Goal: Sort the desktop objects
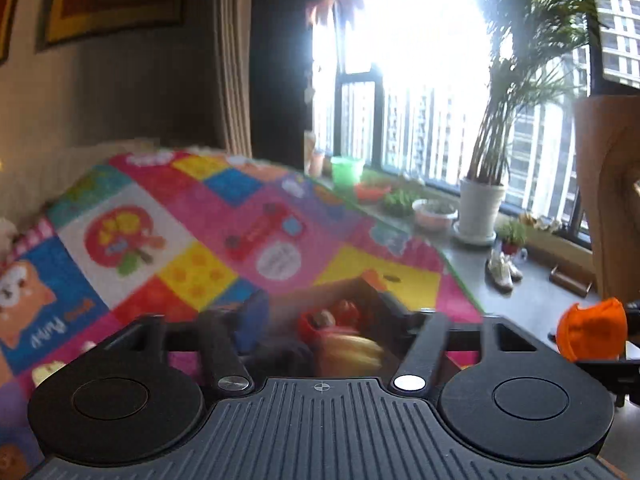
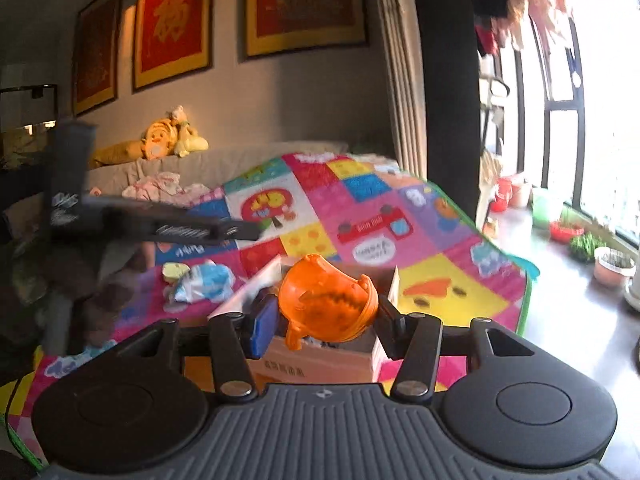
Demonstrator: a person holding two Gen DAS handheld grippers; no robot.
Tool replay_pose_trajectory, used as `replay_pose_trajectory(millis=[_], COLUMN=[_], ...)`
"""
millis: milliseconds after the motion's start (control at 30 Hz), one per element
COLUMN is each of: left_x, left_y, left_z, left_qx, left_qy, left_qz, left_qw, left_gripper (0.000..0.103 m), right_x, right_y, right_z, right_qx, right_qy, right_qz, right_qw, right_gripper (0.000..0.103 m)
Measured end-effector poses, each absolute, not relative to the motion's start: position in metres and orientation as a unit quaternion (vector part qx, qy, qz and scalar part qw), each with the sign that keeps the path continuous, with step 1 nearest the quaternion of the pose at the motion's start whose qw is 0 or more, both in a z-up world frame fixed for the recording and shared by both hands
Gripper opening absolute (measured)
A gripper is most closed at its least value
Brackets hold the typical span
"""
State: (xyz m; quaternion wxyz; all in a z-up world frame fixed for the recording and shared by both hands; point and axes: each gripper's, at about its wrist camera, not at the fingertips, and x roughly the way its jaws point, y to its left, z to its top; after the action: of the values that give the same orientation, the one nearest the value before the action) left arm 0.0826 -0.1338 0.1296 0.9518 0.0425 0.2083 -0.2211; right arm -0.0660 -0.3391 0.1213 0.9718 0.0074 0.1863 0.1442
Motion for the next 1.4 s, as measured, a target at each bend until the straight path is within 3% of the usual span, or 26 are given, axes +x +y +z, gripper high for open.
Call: replay_pose_trajectory(millis=[433,633,700,967,1033,1200,1400], left_x=[0.016,0.003,0.002,-0.002,-0.002,-0.002,-0.003], left_y=[-0.058,-0.030,-0.021,0.020,0.025,0.036,0.048], left_z=[0.048,0.040,0.040,0.026,0.022,0.010,0.010], left_qx=[0.030,0.006,-0.005,-0.015,-0.011,-0.033,-0.076], left_qy=[0.319,0.324,0.325,0.314,0.305,0.303,0.296], left_qz=[-0.155,-0.128,-0.115,-0.060,-0.048,-0.044,-0.051], left_qw=[0.935,0.937,0.939,0.947,0.951,0.951,0.951], left_gripper=[0.094,0.096,0.096,0.099,0.099,0.099,0.100], right_x=[-0.003,0.068,0.097,0.139,0.139,0.139,0.157], right_y=[-0.327,-0.287,-0.272,-0.260,-0.252,-0.204,-0.128], right_z=[0.089,0.117,0.122,0.117,0.116,0.116,0.090], right_qx=[0.033,0.004,-0.012,0.028,0.022,-0.034,-0.124], right_qy=[0.235,0.224,0.222,0.281,0.297,0.341,0.411], right_qz=[0.165,0.191,0.185,0.170,0.171,0.192,0.222], right_qw=[0.957,0.956,0.957,0.944,0.939,0.920,0.875], right_gripper=[0.051,0.051,0.059,0.060,0.057,0.026,0.019])
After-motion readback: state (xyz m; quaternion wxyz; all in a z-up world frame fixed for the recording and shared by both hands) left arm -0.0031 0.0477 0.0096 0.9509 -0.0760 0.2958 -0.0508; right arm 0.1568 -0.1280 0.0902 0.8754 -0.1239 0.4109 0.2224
